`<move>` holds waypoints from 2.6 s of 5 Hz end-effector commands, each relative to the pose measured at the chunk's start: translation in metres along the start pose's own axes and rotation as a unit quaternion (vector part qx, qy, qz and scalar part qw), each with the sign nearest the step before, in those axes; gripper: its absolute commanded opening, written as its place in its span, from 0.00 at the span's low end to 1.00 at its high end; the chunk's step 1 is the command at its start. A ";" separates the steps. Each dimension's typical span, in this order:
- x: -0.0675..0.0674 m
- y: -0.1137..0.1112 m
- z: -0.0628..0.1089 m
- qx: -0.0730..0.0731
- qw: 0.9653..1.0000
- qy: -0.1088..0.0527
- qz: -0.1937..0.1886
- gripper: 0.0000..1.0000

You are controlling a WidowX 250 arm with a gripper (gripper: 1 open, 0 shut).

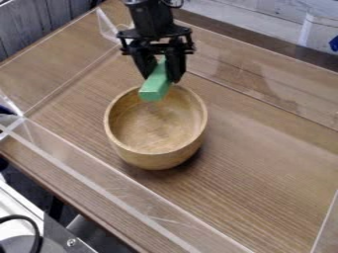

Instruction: Remove the green block from inside the brown bowl and put it on the table

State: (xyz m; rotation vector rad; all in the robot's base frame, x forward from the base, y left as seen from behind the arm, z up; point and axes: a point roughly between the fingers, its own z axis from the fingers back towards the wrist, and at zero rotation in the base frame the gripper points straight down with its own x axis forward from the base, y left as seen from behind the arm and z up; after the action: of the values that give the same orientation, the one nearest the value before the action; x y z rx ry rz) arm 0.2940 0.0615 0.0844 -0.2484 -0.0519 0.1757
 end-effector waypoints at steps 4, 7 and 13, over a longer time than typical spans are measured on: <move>0.015 -0.003 -0.031 0.045 0.996 -0.057 -0.052 0.00; -0.044 -0.033 -0.063 0.038 0.985 -0.087 -0.147 0.00; -0.068 -0.066 -0.081 0.079 0.975 -0.044 -0.204 1.00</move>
State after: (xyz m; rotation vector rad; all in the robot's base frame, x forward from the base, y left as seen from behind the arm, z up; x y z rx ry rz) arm 0.2444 -0.0340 0.0173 -0.0638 -0.1741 -0.2360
